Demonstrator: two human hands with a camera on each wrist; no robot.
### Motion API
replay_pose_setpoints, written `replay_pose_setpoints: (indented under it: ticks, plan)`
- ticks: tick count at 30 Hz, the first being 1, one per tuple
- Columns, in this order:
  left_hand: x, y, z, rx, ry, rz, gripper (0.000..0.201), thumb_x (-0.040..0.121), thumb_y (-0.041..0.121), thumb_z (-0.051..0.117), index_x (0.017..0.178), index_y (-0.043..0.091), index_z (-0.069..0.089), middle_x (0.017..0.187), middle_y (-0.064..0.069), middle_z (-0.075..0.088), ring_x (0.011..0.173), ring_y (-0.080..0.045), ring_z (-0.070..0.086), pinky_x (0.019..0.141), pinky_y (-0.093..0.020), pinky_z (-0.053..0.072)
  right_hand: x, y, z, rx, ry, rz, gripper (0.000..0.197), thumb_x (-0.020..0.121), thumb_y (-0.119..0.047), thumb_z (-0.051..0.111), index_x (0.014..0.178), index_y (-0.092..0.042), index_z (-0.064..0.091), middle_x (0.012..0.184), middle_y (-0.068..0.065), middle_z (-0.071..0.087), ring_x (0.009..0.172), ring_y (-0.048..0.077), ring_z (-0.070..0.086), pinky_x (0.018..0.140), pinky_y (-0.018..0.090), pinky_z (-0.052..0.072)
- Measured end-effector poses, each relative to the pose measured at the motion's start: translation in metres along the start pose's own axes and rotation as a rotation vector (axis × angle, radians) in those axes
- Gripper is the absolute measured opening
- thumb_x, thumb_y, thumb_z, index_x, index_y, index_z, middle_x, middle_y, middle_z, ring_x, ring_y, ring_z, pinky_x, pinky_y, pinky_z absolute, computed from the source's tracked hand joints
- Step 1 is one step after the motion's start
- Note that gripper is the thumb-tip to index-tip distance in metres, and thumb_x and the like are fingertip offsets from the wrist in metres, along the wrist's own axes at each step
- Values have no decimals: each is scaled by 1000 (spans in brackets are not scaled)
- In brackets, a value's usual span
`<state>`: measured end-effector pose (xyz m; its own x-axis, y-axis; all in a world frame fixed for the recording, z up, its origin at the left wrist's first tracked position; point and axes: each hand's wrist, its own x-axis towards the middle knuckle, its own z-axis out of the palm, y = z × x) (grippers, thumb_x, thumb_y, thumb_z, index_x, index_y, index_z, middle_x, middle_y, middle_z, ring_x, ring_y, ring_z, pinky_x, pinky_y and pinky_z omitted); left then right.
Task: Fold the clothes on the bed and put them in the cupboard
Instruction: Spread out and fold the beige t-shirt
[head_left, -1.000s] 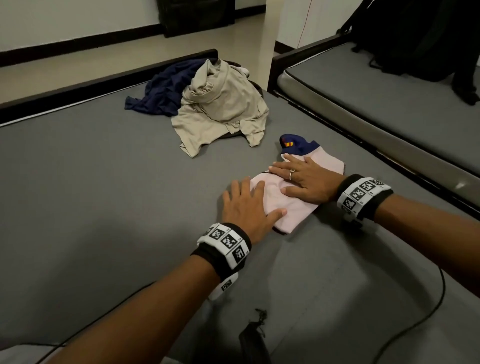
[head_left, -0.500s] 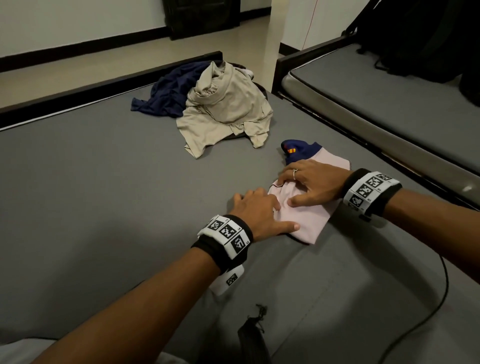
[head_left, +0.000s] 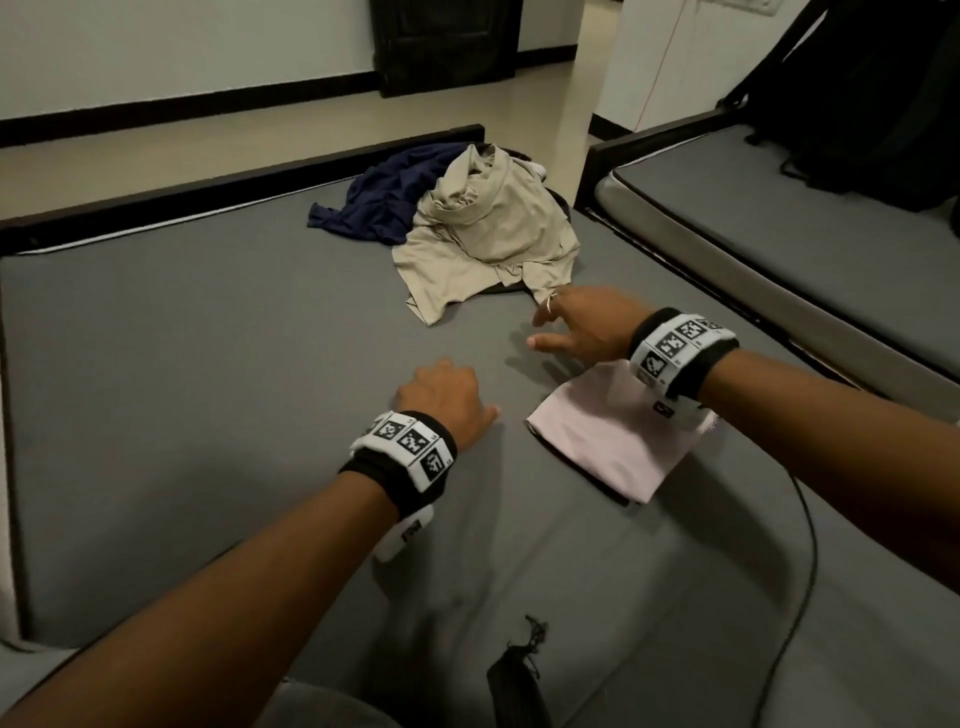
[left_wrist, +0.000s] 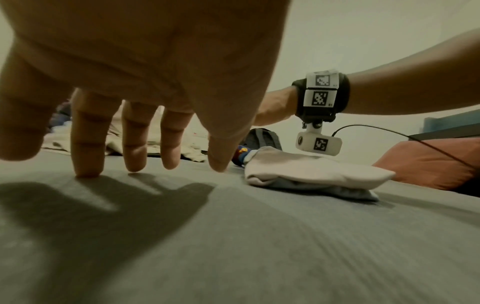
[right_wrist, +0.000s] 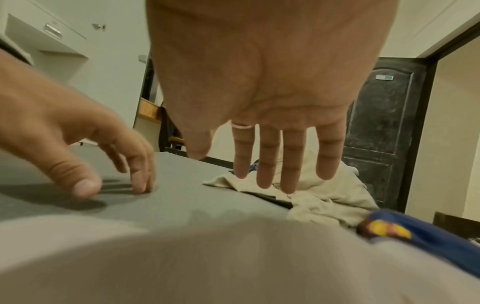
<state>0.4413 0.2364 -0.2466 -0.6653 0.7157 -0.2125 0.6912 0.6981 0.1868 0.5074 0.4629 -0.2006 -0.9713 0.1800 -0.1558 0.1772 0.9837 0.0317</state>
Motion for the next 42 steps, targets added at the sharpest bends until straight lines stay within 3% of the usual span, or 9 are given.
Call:
replay_pose_setpoints:
  ticks: [5, 13, 15, 20, 24, 30, 35, 39, 42]
  plan:
    - [9, -48, -6, -46, -8, -32, 62, 81, 56, 72, 124, 14, 60, 125, -11, 53, 114, -34, 54, 94, -47, 51, 69, -8, -24, 18, 86, 32, 38, 93, -45, 61, 120, -19, 66, 119, 6, 64, 107, 27, 61, 88, 38, 51]
    - [5, -64, 4, -81, 49, 52, 54, 83, 52, 71, 121, 14, 64, 124, -7, 57, 117, -30, 51, 94, -44, 50, 173, -15, -29, -58, 219, 161, 78, 90, -48, 61, 156, -23, 25, 161, 5, 29, 138, 36, 39, 109, 53, 40]
    - [7, -68, 4, -74, 52, 64, 53, 83, 51, 71, 121, 15, 64, 124, -6, 58, 116, -29, 52, 94, -43, 50, 192, -18, -21, -58, 181, 195, 79, 91, -36, 64, 155, -24, 20, 158, 9, 34, 134, 40, 42, 108, 53, 40]
    - [11, -74, -1, -74, 40, 80, 54, 82, 47, 75, 123, 15, 63, 123, -6, 59, 116, -28, 54, 94, -43, 50, 206, -37, -6, -175, 215, 287, 36, 98, -35, 52, 124, -11, 55, 124, 16, 63, 116, 40, 55, 91, 47, 46]
    - [17, -81, -6, -112, 39, 99, 47, 83, 40, 75, 121, 15, 65, 120, -8, 62, 111, -31, 59, 93, -42, 51, 200, -49, -11, -193, 272, 279, 25, 93, -32, 59, 108, -12, 60, 108, 14, 68, 104, 38, 61, 87, 46, 45]
    - [17, -91, -13, -316, 80, 38, 42, 89, 38, 68, 128, 24, 59, 125, -3, 64, 113, -24, 61, 97, -37, 50, 162, -63, -40, -103, 450, 101, 21, 87, -38, 65, 102, -23, 68, 101, 7, 70, 97, 34, 56, 84, 41, 35]
    - [6, -100, -31, -497, 279, -44, 67, 88, 37, 71, 145, 25, 37, 143, -3, 50, 126, -25, 53, 104, -43, 45, 91, -78, -63, 86, 577, -176, 33, 82, -25, 74, 114, -22, 71, 102, 3, 69, 95, 28, 58, 91, 43, 38]
    - [-4, -99, -51, -588, 462, -22, 83, 84, 33, 76, 151, 27, 26, 150, -3, 38, 130, -26, 49, 102, -42, 45, 35, -103, -72, 540, 447, -418, 30, 89, -18, 71, 119, -13, 68, 108, -1, 67, 99, 15, 62, 86, 30, 50]
    - [-6, -98, -62, -609, 460, 18, 61, 82, 32, 71, 136, 32, 42, 136, -3, 49, 116, -27, 57, 92, -44, 51, 5, -126, -77, 708, 440, -555, 31, 89, -14, 74, 119, -20, 65, 108, -9, 62, 103, 15, 61, 91, 34, 50]
